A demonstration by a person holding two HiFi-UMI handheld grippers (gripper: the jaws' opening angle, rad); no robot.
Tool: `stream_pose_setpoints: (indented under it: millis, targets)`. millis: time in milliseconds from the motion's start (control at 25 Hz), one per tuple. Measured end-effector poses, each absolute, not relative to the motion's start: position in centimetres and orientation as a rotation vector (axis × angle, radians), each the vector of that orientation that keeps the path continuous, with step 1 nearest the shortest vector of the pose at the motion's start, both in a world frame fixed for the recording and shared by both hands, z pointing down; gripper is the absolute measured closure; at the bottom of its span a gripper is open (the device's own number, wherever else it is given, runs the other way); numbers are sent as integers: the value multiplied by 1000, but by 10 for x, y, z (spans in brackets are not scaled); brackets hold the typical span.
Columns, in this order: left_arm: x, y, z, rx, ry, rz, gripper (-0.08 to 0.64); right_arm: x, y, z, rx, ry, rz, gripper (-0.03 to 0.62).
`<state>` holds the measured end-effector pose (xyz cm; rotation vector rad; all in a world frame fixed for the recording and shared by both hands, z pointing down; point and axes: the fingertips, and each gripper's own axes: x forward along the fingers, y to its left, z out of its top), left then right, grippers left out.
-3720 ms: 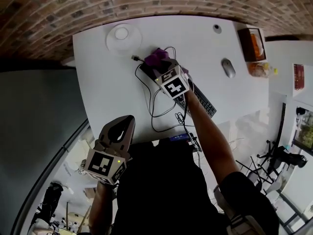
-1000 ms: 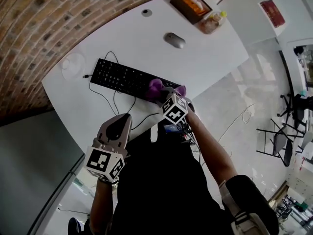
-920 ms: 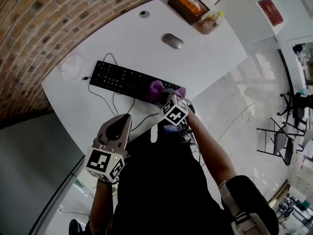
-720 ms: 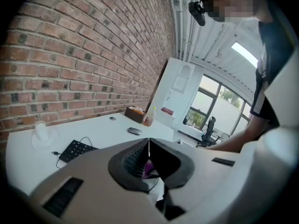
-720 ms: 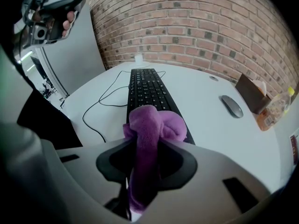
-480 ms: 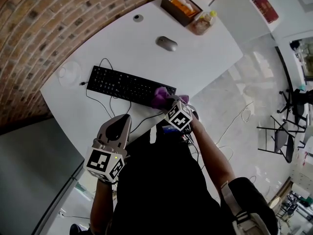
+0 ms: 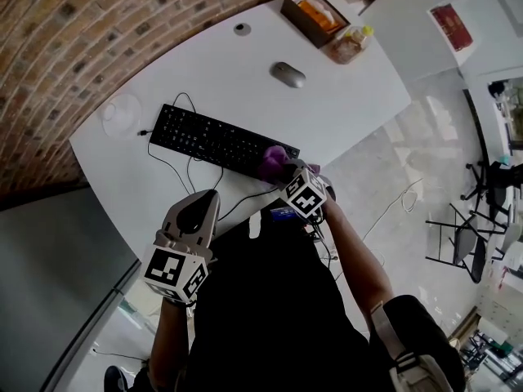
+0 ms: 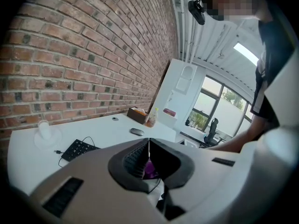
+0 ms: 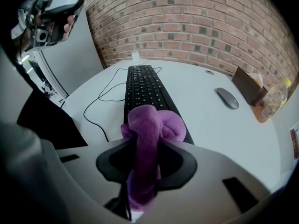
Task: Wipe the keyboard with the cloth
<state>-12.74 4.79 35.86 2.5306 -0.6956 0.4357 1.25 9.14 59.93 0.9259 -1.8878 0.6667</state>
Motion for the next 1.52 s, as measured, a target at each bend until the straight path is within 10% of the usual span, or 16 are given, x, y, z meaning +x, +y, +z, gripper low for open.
stream_pose_setpoints:
  millis: [1520]
  targets:
    - [-243, 54, 382, 2336, -1003, 389, 546, -91, -79, 606, 805, -1995, 466, 469]
